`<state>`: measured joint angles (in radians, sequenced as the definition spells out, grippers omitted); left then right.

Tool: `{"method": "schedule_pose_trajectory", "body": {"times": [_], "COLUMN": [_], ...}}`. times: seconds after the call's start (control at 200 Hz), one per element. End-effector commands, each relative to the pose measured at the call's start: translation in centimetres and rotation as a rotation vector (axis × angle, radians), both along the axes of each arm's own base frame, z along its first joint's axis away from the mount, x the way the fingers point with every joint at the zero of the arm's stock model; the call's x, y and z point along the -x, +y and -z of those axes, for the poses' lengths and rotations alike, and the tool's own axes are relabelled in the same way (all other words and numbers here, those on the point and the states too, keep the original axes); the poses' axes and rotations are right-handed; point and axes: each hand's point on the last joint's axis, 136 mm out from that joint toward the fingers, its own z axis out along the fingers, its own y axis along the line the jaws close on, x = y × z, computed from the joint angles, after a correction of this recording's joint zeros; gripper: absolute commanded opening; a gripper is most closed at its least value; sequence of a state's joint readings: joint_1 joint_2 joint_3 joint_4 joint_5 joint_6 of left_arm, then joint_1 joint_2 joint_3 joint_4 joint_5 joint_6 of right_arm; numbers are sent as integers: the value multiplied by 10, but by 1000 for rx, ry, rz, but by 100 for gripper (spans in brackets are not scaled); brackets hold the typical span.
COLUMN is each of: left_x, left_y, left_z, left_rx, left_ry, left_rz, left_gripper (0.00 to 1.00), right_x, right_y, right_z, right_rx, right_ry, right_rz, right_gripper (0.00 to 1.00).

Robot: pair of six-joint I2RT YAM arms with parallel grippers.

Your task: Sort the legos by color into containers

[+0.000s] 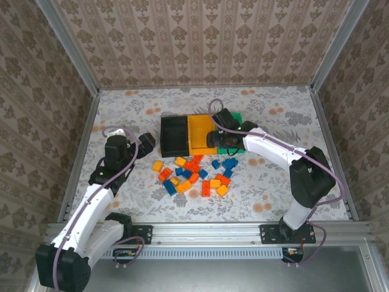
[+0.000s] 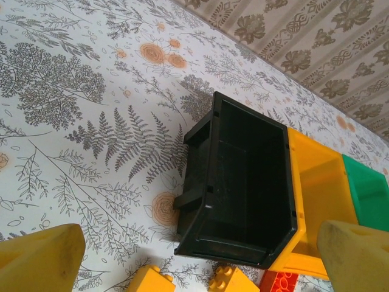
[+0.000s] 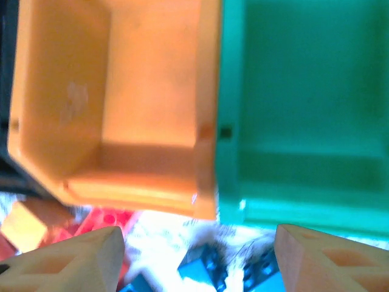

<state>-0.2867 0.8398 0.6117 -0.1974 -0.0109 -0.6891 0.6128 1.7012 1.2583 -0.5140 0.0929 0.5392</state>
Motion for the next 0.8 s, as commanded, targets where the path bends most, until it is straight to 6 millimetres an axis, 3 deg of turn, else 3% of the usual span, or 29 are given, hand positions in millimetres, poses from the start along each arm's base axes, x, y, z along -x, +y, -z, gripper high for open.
{"method": "schedule_pose_trajectory", "body": {"times": [0.0,0.115,0.445,0.795], "left_x": [2,3,3,1], "left_y": [-4,-4,-5,-7], "left_z": [-15,-13,-7,-3], "left_rx": [29,25,23,19], "left_ry": [-18,-10,6,16], "left_rz": [13,13,16,18], "left_gripper": [100,100,100,100], "right_x": [29,35,35,43], "right_y": [18,18,5,5], "right_z": [24,44,68,92], "right_rx": [51,111,240,265], "right_ry": [62,105,123,175], "right_rz": [-167,-197,-189,-205], "right_gripper": [67,61,53,40]}}
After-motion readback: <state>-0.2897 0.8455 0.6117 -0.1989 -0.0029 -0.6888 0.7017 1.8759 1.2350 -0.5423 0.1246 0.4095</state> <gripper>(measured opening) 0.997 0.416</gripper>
